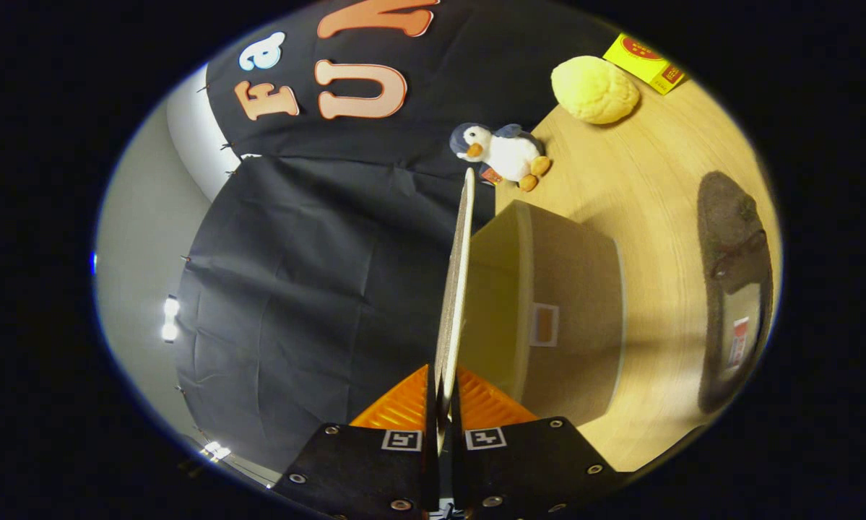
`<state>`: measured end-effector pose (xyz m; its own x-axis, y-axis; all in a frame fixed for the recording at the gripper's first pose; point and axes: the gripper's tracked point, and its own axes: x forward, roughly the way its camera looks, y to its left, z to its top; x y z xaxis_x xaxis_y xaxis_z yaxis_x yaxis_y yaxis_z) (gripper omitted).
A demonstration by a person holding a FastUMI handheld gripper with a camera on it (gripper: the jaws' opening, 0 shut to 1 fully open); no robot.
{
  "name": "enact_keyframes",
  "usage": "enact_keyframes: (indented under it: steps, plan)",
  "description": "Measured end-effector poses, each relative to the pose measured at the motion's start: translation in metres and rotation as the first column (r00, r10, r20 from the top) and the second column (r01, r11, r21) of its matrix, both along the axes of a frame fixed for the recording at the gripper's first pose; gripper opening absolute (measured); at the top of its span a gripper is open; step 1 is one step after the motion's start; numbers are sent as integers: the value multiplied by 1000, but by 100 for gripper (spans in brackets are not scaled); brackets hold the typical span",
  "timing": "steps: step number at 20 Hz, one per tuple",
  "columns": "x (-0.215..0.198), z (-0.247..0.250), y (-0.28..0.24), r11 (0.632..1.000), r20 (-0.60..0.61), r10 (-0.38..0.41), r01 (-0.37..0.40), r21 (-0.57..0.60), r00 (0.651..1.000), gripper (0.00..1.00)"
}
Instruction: Open the storage box then place both shoes into the box .Put the left shoe in first, then the right shoe, with the right side of both shoes facing outward in a uniform manner.
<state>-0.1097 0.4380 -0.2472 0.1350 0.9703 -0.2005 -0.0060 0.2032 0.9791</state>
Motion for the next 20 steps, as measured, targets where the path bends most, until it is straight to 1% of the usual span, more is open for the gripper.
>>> enact_keyframes:
  steps: [1, 3, 6, 10, 13, 16, 18, 20]
  plan:
    - [3, 15, 7, 1000, -1, -5, 5, 22, 1000, 5]
    - [6, 37, 21, 999, 40, 7, -8, 33, 999, 4]
    - [4, 72, 46, 999, 119, 37, -41, 32, 992, 6]
    - [-2, 107, 89, 995, 224, 101, -104, 3, 969, 10]
    - [-7, 117, 125, 991, 251, 132, -131, -19, 959, 10]
    - [-12, 116, 165, 989, 238, 145, -139, -39, 960, 10]
    - [-11, 121, 186, 990, 278, 137, -124, -63, 951, 13]
    - [-15, 117, 201, 988, 325, 145, -117, -105, 935, 23]
